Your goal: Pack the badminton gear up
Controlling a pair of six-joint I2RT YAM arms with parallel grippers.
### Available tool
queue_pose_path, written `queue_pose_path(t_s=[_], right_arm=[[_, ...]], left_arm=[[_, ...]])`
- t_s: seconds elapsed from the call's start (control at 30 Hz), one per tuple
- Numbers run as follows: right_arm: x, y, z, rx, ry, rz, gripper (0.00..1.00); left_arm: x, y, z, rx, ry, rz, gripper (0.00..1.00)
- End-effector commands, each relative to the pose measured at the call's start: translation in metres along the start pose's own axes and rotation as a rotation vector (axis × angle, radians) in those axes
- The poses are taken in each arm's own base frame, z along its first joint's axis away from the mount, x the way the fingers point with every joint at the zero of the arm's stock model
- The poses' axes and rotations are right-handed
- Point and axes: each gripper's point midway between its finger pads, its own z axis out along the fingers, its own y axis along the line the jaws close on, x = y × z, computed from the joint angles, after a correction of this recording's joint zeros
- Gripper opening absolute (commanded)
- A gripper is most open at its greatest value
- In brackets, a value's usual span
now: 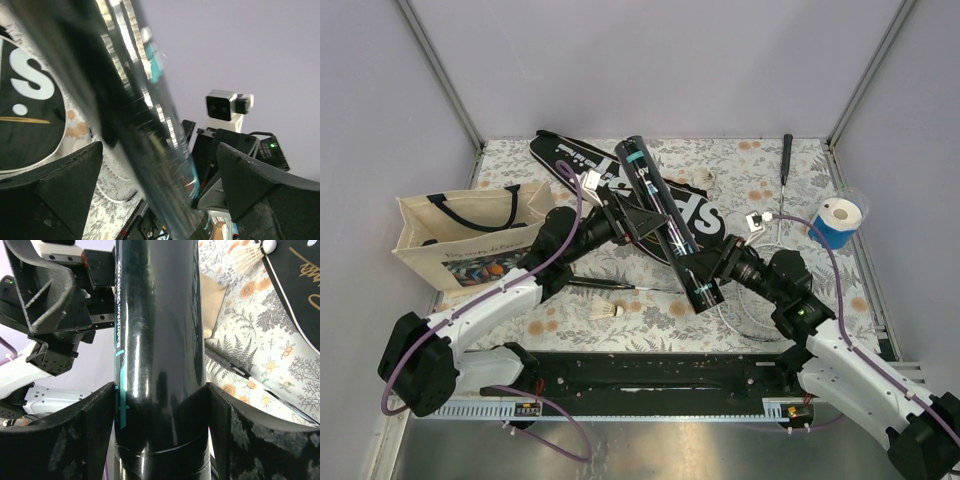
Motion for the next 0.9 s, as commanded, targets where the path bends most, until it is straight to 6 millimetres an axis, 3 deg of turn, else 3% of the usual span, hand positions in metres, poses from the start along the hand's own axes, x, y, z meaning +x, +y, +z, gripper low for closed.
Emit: queue_pose_path(t_s=[0.0, 0.33, 0.57, 0.67, 0.73, 0.8, 0.87], right_arm=[[-0.016, 0.051, 0.005, -0.174, -0.025, -0.050, 0.35], [-0.003, 0.063, 0.007, -0.249, 0.035, -0.062, 0.34], [-0.005, 0.063, 0.005, -0.238, 0.025, -0.062, 0.34], [-0.001, 0.056, 0.008, -0.218, 0.043, -0.053, 0.36], [0.002, 0.054, 0.009, -0.215, 0.055, -0.050, 0.42], [0.000, 0.056, 0.009, -0.212, 0.051, -0.050, 0.52], [-0.007, 0.049, 0.008, -0.149, 0.021, -0.033, 0.67]], left_arm=[[-0.012, -0.038, 0.001, 0.179, -0.051, 0.008, 0.99], [-0.007, -0.028, 0.006, 0.145, -0.036, -0.042, 0.96], [-0.004, -0.023, 0.002, 0.135, -0.040, -0.058, 0.94], [-0.007, -0.028, -0.004, 0.151, -0.064, -0.084, 0.85], [-0.009, -0.027, -0.008, 0.149, -0.080, -0.107, 0.68], [-0.010, -0.029, -0.014, 0.143, -0.095, -0.125, 0.55], [-0.016, -0.030, -0.021, 0.128, -0.129, -0.133, 0.51]])
